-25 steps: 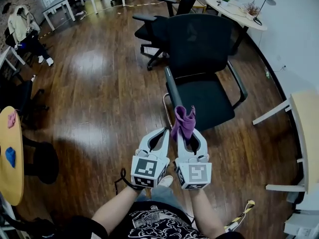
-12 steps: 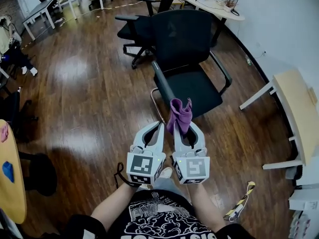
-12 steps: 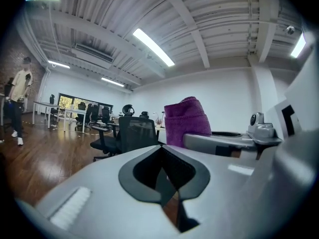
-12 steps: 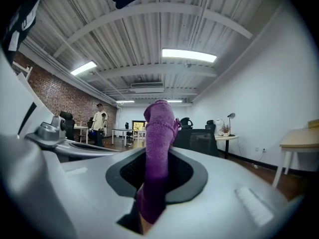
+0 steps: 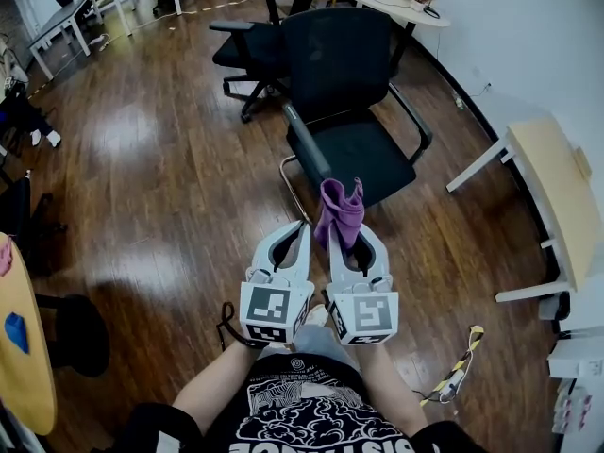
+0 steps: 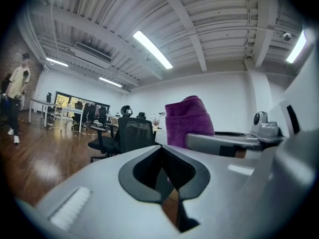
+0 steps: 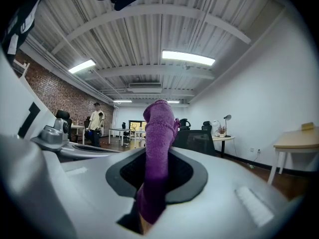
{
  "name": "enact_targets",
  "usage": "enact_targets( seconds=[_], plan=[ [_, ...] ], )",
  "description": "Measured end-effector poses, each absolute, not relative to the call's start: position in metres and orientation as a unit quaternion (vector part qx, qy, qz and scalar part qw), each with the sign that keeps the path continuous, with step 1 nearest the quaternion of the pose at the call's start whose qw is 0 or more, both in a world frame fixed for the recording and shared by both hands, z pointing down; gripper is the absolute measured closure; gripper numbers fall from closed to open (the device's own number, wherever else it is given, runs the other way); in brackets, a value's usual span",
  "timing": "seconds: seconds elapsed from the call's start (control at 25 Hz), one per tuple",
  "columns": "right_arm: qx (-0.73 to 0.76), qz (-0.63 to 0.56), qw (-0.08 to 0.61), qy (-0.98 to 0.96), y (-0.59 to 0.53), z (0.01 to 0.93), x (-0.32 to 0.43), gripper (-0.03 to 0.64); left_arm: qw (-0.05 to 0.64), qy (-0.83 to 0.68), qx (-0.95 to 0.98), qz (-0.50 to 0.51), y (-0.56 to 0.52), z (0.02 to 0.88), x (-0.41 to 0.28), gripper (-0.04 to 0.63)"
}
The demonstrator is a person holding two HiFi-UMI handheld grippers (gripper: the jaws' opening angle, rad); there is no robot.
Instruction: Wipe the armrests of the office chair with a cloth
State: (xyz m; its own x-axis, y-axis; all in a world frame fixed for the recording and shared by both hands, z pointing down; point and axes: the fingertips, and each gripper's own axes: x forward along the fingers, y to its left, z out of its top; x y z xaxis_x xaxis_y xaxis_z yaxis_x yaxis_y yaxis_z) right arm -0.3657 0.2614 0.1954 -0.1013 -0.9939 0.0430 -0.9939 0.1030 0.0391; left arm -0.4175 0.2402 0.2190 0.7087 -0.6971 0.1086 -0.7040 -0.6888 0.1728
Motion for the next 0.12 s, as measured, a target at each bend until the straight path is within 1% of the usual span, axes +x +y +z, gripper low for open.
enact_targets(
  seconds=[0.12],
  plan=[
    [0.670, -0.001, 0.031, -0.742, 0.2663, 0.1948, -0.3702, 0.548, 0.101, -0.379, 0.920, 0.015, 0.2448, 0.2165, -0.4205, 0.592]
  ],
)
